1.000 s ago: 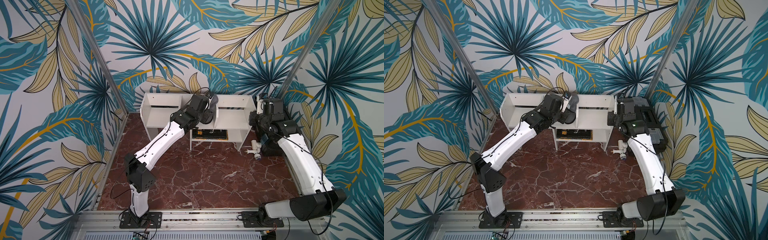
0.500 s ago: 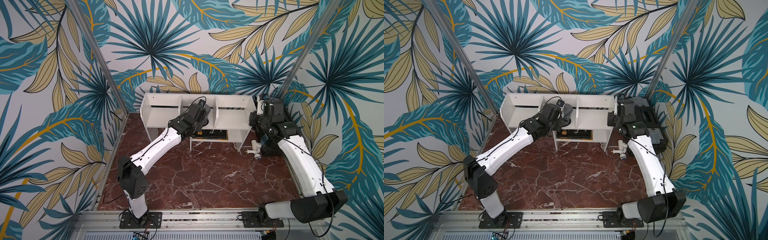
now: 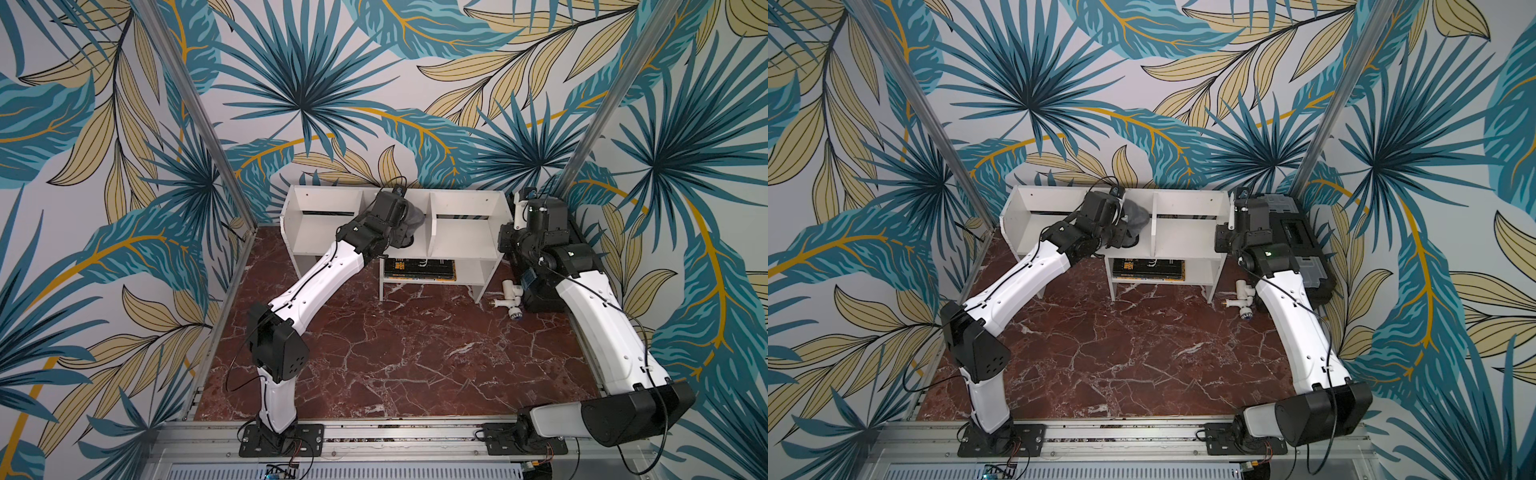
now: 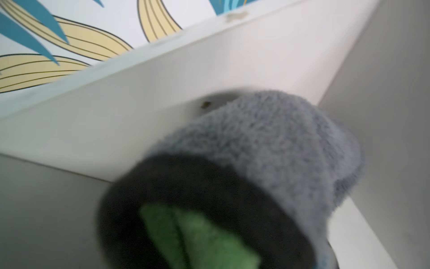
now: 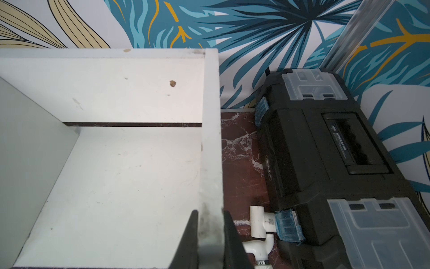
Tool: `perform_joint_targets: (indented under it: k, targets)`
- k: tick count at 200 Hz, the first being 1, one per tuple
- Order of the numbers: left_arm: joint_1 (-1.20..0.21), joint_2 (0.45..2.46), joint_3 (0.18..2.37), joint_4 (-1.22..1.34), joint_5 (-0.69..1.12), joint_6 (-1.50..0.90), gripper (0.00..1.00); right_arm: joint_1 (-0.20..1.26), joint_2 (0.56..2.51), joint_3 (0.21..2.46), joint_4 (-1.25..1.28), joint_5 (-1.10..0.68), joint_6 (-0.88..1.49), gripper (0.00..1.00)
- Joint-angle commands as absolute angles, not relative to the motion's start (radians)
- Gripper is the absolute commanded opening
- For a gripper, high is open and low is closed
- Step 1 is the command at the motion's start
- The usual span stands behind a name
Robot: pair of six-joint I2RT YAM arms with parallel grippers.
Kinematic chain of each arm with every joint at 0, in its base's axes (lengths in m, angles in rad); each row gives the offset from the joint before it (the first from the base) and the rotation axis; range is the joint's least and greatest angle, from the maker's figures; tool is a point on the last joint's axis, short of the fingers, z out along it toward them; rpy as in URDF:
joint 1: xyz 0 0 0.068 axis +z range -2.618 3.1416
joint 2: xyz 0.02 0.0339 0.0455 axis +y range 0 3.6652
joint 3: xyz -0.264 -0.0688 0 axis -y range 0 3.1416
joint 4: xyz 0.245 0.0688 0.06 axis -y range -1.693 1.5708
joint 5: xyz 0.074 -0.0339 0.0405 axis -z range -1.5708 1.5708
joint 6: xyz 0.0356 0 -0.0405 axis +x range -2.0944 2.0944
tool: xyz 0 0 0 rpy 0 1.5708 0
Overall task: Wipe the bookshelf clean with a cloth
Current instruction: Wipe the dust from the shelf.
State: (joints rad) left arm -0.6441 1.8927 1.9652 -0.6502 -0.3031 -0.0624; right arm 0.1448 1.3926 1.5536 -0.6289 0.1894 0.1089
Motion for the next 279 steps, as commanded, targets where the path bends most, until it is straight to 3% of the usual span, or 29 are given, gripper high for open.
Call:
perform_joint_targets:
  k: [1, 108, 136, 210, 247, 279]
  targets:
    - [-0.688, 1.844, 1.897, -0.556, -0.19, -0.089, 0.0, 0.156, 1.365, 1.551, -0.646, 0.122, 0.132, 0.0]
    - [-0.719, 1.68, 1.673, -0.619, -0.394, -0.067, 0.0, 0.156, 1.362, 1.557, -0.649, 0.113, 0.131, 0.0]
    - [-0.712, 1.729, 1.795, -0.627, -0.418, -0.016, 0.0, 0.156, 1.362, 1.566, -0.657, 0.116, 0.129, 0.0]
    - [-0.69, 1.972, 2.459, -0.665, -0.284, 0.036, 0.0, 0.156, 1.352, 1.568, -0.67, 0.12, 0.124, 0.0]
    - [-0.723, 1.972, 2.476, -0.612, -0.117, 0.099, 0.0, 0.156, 1.352, 1.559, -0.66, 0.12, 0.126, 0.0]
    - [-0.752, 1.964, 2.408, -0.671, -0.135, 0.169, 0.0, 0.157, 1.347, 1.551, -0.651, 0.117, 0.131, 0.0]
